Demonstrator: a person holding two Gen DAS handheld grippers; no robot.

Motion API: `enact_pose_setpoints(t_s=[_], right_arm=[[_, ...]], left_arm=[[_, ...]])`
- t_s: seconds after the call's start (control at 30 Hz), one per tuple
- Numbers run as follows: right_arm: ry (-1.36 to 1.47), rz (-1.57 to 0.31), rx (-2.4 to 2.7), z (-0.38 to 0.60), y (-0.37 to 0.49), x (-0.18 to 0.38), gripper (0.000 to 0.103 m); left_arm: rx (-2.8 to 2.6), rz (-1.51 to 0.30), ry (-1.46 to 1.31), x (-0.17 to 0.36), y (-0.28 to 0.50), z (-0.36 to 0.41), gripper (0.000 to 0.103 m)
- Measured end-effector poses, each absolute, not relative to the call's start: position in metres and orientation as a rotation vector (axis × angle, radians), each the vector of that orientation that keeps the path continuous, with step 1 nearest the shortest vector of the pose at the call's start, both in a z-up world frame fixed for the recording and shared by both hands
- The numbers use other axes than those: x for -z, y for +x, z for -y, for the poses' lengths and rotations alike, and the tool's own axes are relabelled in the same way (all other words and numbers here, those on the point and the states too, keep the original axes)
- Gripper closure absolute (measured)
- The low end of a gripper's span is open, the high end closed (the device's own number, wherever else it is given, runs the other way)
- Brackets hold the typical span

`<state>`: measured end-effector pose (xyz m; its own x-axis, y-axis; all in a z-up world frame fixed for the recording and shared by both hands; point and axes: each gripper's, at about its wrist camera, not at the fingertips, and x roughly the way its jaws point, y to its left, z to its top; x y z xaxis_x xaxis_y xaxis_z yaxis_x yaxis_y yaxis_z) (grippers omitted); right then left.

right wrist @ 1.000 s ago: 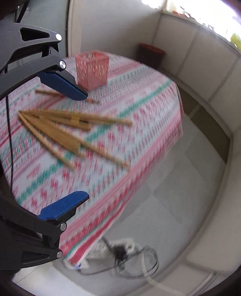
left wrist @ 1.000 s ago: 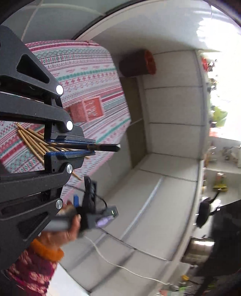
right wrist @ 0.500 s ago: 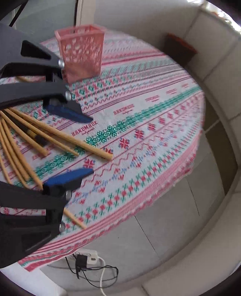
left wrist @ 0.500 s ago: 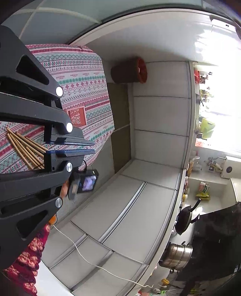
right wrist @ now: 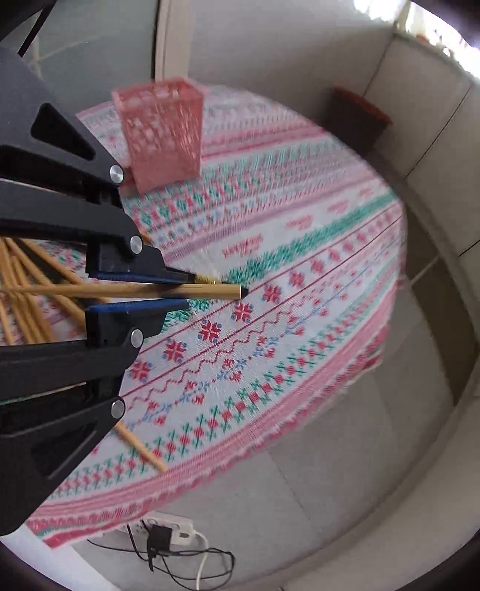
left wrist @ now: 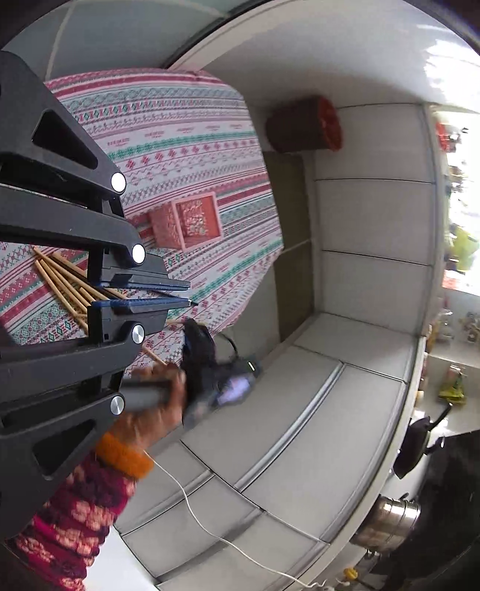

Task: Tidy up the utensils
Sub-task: 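Lift the paintbrush with the left tool while the right tool grasps a bamboo chopstick, then drop the paintbrush into the pink basket with the left tool while the right tool inserts its chopstick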

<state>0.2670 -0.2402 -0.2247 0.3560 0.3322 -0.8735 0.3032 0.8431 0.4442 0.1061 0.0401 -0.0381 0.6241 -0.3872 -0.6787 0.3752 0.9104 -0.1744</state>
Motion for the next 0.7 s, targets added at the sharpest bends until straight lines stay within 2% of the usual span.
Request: enact_pose_setpoints(t_s=[0.23, 0.3, 0.43, 0.57, 0.7], right_arm=[[0.664, -1.088, -0.066, 0.265, 0.214, 0.162, 0.095], [0.702, -1.057, -0.071, 0.279, 0.194, 0.151, 0.095], [0.695, -1.030, -0.064, 0.293, 0.180, 0.146, 0.094], [0.703, -1.043, -0.056, 0.301, 0.185, 0.154, 0.094], [0.703, -1.054, -0.060, 0.308, 0.191, 0.160, 0.094]], left_arm=[[0.473, -1.010, 0.026, 0.100, 0.158, 0.020, 0.093], [0.471, -1.111, 0.083, 0.133, 0.182, 0.050, 0.086], [0.401, -1.238, 0.148, 0.192, 0.233, 0.084, 0.078], [0.329, -1.334, 0.157, 0.244, 0.274, 0.101, 0.077], [0.287, -1.346, 0.172, 0.274, 0.299, 0.111, 0.077]])
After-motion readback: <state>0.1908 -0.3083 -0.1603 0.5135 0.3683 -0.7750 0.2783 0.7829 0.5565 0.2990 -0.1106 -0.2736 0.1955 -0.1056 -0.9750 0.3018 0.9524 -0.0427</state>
